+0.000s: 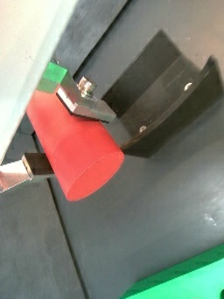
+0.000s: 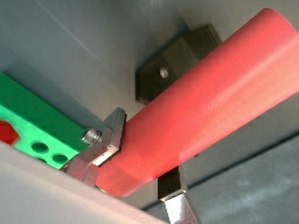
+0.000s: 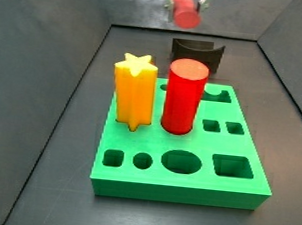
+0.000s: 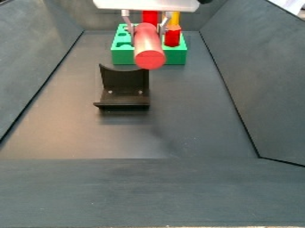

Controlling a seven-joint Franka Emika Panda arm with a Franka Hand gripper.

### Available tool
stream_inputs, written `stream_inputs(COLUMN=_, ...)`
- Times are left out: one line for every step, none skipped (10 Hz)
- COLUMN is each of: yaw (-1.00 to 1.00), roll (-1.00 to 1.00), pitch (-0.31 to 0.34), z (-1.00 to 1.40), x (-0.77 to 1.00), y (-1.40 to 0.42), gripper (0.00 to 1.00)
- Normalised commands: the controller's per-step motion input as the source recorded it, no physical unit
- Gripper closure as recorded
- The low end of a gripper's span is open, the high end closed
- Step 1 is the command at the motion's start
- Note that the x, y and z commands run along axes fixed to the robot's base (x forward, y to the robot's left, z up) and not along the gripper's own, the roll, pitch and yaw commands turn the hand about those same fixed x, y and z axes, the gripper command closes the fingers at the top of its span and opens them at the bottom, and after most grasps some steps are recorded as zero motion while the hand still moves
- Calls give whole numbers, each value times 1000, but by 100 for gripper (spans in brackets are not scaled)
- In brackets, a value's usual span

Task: Pick up the oval object. Move up. Place the oval object on the fixture. Regrasp the oval object. Move to above the board. Insert the oval object.
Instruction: Place the oval object on the fixture.

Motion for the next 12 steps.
stream_inputs(yaw=-129, roll=-1000, pitch=56, z=778, x=756, y=-20, gripper=100)
stream_inputs(yaw=-136, roll=-1000, pitch=72, z=568, x=566, y=40, gripper=100)
stream_inputs(yaw=-135, roll=-1000, pitch=75, z=440, x=472, y=39, gripper=100)
stream_inputs(yaw=-136, roll=-1000, pitch=83, z=103, x=245, y=27, gripper=100)
stream_inputs(yaw=-137, roll=-1000, pitch=84, z=21, x=185, y=28, gripper=100)
stream_inputs(yaw=-141, roll=-1000, pitch=90, z=17, x=102, y=31, gripper=100)
stream_inputs(yaw=-144, roll=-1000, pitch=94, z=26, x=80, y=35, gripper=100)
stream_inputs(yaw=-148, roll=-1000, pitch=97, z=2, x=81, y=38, gripper=100)
stream_inputs(yaw=-155, roll=-1000, pitch=102, z=-7, x=86, y=37, gripper=100)
stream_inputs(yaw=-165, roll=-1000, pitch=107, z=-10, x=85, y=42, gripper=100)
stream_inputs(yaw=-172, roll=-1000, pitch=106, z=-14, x=87, y=41, gripper=100)
stream_inputs(yaw=-186, roll=-1000, pitch=105, z=-18, x=86, y=42, gripper=100)
